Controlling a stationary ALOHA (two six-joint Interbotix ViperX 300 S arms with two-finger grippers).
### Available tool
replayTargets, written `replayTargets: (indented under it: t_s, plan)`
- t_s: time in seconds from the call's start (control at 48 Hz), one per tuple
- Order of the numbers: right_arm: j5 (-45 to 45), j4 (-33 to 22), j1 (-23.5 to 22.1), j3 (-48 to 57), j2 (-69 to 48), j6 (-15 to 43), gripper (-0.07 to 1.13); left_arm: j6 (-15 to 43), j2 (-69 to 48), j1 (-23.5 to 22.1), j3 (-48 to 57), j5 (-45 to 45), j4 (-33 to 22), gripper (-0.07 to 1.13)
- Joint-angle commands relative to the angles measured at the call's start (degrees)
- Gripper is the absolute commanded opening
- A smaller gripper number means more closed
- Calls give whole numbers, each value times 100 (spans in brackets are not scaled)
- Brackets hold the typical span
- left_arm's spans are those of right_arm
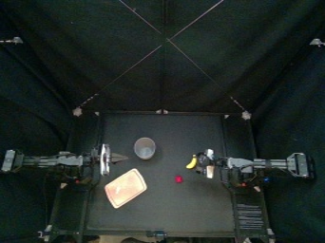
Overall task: Pick the banana then place it on the pink plate
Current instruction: Pick the banana
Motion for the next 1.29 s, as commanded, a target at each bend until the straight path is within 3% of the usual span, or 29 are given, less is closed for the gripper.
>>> replayTargets:
  t_s: [0.021,0.292,0.396,0.542,0.625,0.771,1.062,1.292]
  plan:
    - [-70,62,-202,-53,88,70,103,-9,26,9,-53,-53,-9,-1]
    - [237,519,-149,-44,396,132,103,9,26,9,-44,-53,-18,-1]
    - [712,0,44,-141,501,105,103,9,26,0,-18,-53,-18,-1]
    - [1354,-1239,536,-202,694,211,103,-9,26,9,9,-53,-35,-1]
    - [1485,-1468,633,-299,800,229,103,-9,26,0,9,-53,-53,-1]
    - [1512,-1345,492,-536,1002,123,103,-9,26,9,35,-53,-70,-1]
    - [1046,-1626,202,-659,1626,114,103,9,26,18,149,-62,-70,-1]
    - [765,-1670,132,-765,2268,114,103,9,26,334,237,-62,-70,-1]
